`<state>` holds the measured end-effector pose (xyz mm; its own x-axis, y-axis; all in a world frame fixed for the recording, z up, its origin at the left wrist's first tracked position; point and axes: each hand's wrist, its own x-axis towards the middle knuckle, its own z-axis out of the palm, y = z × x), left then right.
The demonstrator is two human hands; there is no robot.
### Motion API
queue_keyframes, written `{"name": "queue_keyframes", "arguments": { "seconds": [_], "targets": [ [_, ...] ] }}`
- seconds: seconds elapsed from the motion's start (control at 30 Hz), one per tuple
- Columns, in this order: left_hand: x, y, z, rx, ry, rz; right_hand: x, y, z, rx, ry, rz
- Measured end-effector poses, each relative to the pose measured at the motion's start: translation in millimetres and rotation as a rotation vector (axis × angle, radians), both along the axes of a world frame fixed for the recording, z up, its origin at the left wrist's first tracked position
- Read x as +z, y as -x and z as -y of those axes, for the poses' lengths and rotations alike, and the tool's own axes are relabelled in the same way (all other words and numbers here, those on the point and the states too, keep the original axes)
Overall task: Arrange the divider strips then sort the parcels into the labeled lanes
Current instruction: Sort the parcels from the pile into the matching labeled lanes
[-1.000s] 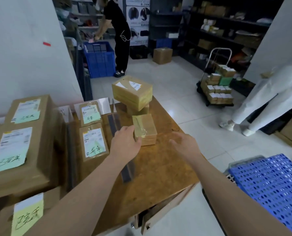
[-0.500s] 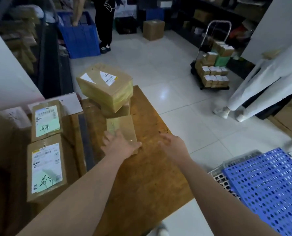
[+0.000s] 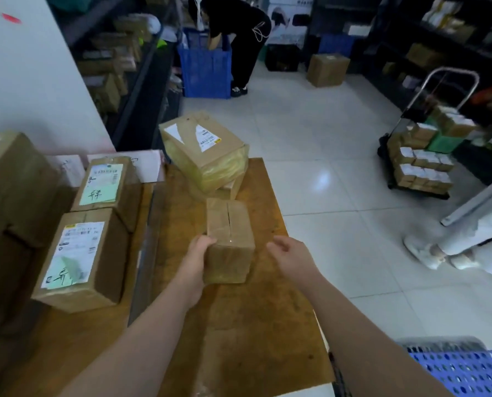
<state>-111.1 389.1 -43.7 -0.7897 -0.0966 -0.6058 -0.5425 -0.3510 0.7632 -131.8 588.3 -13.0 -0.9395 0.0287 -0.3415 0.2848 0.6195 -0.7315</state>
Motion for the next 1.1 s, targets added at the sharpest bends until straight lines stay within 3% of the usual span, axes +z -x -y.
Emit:
{"name": "queue_keyframes", "arguments": {
  "seconds": [0.13, 0.27, 0.47, 0.73, 1.1],
  "targets": [
    [11.0, -20.3, -7.5, 0.075, -0.359, -0.115, 10.5, 3.2, 1.8, 0.019, 0.187, 0.092],
    [16.0, -26.9, -11.9, 0.113, -0.461, -0.105, 19.2, 2.8, 3.0, 0.045, 0.352, 0.138],
    [24.7, -34.5, -12.9, 0.292, -0.16, -0.091, 31.8, 1.8, -1.9, 0.05, 0.438, 0.034],
    [53.6, -48.1, 0.3, 0.117, 0.215, -0.13, 45.2, 7.2, 21.1, 0.103, 0.476, -0.035],
    [90.7, -94.2, 81.9, 0.2, 0.297, -0.214, 75.8, -11.0, 117.6, 0.14, 0.505, -0.129]
  ]
}}
